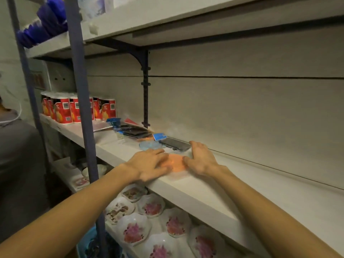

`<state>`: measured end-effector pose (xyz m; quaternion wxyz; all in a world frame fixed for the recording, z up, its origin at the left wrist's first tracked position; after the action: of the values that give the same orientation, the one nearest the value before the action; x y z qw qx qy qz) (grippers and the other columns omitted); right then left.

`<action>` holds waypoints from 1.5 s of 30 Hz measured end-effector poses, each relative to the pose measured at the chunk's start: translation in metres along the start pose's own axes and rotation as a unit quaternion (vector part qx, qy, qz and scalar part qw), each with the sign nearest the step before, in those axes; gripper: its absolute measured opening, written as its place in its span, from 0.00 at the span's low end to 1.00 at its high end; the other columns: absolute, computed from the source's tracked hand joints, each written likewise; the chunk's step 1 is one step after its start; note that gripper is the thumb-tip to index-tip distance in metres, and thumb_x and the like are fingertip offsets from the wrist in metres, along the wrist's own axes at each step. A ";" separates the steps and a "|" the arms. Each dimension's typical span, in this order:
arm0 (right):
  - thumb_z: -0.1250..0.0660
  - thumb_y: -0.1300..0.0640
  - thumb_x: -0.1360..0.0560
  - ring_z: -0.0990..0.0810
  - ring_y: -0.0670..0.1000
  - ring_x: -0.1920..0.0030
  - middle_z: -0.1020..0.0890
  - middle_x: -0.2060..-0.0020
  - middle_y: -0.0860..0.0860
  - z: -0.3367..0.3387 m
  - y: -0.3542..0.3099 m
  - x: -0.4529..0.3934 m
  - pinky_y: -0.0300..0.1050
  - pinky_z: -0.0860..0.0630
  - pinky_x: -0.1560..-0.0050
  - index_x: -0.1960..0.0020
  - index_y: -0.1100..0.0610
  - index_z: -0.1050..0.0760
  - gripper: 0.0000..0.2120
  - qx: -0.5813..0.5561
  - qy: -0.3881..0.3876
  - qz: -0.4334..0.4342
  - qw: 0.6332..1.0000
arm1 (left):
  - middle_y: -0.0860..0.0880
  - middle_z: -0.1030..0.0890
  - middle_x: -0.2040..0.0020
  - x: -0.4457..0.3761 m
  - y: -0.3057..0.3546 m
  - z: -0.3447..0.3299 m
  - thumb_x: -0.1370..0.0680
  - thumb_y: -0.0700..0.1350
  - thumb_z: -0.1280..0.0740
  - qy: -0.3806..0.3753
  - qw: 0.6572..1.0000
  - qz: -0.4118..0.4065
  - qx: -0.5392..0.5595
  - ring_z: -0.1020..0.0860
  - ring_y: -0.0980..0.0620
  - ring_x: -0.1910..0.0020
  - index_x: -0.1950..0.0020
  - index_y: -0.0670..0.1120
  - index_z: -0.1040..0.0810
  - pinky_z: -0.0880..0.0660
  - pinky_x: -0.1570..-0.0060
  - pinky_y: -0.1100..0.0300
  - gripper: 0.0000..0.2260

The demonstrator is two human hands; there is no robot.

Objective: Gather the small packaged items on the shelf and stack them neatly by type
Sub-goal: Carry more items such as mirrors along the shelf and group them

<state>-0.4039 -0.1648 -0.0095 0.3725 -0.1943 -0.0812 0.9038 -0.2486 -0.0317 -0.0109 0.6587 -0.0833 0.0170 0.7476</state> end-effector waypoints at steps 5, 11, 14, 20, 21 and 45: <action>0.34 0.49 0.24 0.30 0.60 0.31 0.26 0.32 0.58 -0.013 -0.008 -0.035 0.51 0.30 0.34 0.27 0.58 0.35 0.28 0.001 -0.003 -0.004 1.000 | 0.55 0.22 0.38 -0.018 -0.024 -0.011 0.23 0.72 0.46 0.008 0.999 -0.007 0.034 0.24 0.52 0.43 0.32 0.55 0.26 0.24 0.46 0.50 0.29; 0.33 0.48 0.25 0.23 0.59 0.40 0.21 0.41 0.55 -0.030 -0.017 -0.078 0.49 0.26 0.45 0.37 0.54 0.27 0.19 -0.005 0.005 -0.021 1.000 | 0.58 0.23 0.46 -0.033 -0.044 -0.017 0.25 0.73 0.41 0.075 0.995 -0.032 0.057 0.27 0.57 0.50 0.41 0.56 0.23 0.30 0.55 0.58 0.26; 0.31 0.47 0.26 0.22 0.59 0.42 0.20 0.43 0.54 -0.039 -0.016 -0.090 0.49 0.25 0.45 0.37 0.54 0.27 0.21 -0.006 -0.008 -0.047 0.999 | 0.57 0.25 0.45 -0.037 -0.050 -0.020 0.25 0.73 0.43 0.101 0.990 -0.078 0.056 0.26 0.56 0.47 0.44 0.54 0.23 0.30 0.54 0.58 0.25; 0.33 0.49 0.27 0.19 0.61 0.46 0.16 0.47 0.55 -0.035 -0.002 -0.084 0.49 0.23 0.50 0.37 0.52 0.25 0.19 0.063 0.010 -0.051 0.997 | 0.58 0.29 0.28 -0.037 -0.053 -0.026 0.24 0.72 0.46 0.098 0.976 -0.159 0.114 0.29 0.57 0.33 0.38 0.57 0.26 0.28 0.39 0.56 0.25; 0.34 0.50 0.26 0.20 0.61 0.46 0.16 0.47 0.55 -0.032 0.001 -0.079 0.50 0.23 0.50 0.36 0.52 0.25 0.19 0.072 0.009 -0.047 0.996 | 0.58 0.25 0.33 -0.037 -0.052 -0.025 0.24 0.73 0.47 0.091 0.974 -0.163 0.127 0.27 0.57 0.35 0.37 0.57 0.26 0.27 0.39 0.55 0.27; 0.31 0.46 0.22 0.16 0.54 0.59 0.14 0.59 0.51 0.052 0.045 0.099 0.51 0.20 0.54 0.34 0.54 0.23 0.20 -0.048 0.264 -0.152 0.951 | 0.50 0.17 0.42 -0.042 0.000 -0.002 0.22 0.72 0.45 0.129 0.952 -0.270 0.059 0.19 0.47 0.46 0.26 0.55 0.32 0.24 0.47 0.52 0.31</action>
<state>-0.5179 -0.1271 -0.0034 0.5040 -0.4295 -0.0521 0.7476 -0.2437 -0.0734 -0.0064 0.8320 -0.1414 0.1226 0.5222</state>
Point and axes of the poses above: each hand's wrist, its own x-axis away from the middle knuckle, its own z-axis out of the back of the hand, y = z × x, the point moved 3 cm from there along -x, towards the middle knuckle
